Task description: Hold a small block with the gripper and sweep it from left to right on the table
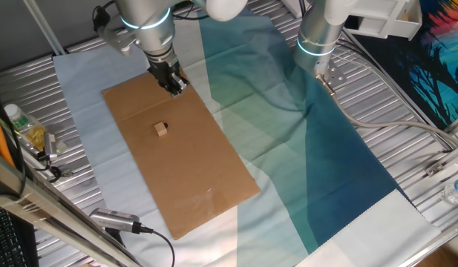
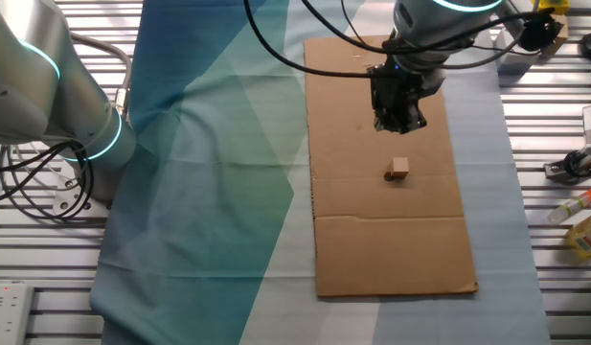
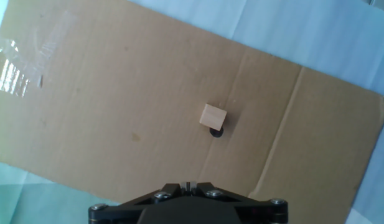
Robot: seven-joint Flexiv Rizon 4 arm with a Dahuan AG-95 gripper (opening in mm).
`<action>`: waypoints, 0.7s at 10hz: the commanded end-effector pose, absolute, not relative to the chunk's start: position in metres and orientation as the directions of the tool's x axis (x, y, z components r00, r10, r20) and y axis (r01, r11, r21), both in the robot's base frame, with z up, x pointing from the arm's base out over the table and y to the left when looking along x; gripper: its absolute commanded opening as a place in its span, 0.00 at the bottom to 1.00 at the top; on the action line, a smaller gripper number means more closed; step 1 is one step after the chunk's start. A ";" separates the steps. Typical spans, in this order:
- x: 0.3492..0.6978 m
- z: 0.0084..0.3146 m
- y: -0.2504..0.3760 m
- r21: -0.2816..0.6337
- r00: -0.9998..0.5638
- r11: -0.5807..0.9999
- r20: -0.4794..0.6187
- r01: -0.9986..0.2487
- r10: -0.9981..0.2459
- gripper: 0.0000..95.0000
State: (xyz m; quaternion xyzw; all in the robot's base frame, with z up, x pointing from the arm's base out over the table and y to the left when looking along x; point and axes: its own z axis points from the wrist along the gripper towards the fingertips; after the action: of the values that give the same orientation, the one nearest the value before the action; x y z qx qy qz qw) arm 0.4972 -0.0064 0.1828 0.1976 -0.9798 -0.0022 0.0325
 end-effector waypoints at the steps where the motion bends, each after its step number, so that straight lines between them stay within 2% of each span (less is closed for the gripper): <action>1: 0.495 0.184 -0.009 0.019 -0.919 0.922 0.065 -0.388 -0.388 0.00; 4: 0.493 0.183 -0.010 0.022 -0.920 0.922 0.063 -0.387 -0.387 0.00; 7: 0.523 0.185 -0.011 0.028 -0.917 0.919 0.064 -0.393 -0.394 0.00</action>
State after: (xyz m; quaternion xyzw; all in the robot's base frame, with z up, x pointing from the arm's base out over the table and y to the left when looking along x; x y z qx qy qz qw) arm 0.5215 -0.0111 0.1860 0.2015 -0.9789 -0.0072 0.0340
